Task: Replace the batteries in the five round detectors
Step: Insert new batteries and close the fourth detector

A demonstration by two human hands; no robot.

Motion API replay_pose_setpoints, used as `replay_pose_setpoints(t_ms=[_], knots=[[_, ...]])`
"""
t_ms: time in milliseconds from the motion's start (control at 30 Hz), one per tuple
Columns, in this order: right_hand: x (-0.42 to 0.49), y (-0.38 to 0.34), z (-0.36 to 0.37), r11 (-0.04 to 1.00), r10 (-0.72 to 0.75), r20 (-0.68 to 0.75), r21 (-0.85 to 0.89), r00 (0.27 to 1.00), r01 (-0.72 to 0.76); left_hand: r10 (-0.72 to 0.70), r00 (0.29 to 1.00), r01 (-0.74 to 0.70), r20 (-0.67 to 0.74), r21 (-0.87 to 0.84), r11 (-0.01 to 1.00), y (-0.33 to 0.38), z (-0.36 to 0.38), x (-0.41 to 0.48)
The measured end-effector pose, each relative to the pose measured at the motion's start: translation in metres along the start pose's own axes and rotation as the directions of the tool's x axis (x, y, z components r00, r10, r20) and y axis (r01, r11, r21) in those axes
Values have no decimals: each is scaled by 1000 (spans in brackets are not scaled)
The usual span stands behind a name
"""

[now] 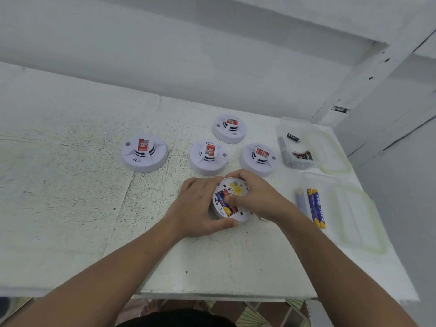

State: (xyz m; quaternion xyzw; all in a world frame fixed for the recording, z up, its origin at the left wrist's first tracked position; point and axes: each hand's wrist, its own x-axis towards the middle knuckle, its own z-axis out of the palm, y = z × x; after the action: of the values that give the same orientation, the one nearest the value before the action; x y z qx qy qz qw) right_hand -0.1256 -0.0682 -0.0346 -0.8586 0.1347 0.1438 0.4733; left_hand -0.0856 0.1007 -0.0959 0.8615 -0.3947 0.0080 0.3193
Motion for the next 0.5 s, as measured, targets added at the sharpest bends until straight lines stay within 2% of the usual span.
replay_pose_setpoints(t_ms=[500], knots=[[7, -7, -1, 997, 81, -2, 19, 997, -81, -11, 1000, 11, -5, -54, 998, -1, 1, 1]])
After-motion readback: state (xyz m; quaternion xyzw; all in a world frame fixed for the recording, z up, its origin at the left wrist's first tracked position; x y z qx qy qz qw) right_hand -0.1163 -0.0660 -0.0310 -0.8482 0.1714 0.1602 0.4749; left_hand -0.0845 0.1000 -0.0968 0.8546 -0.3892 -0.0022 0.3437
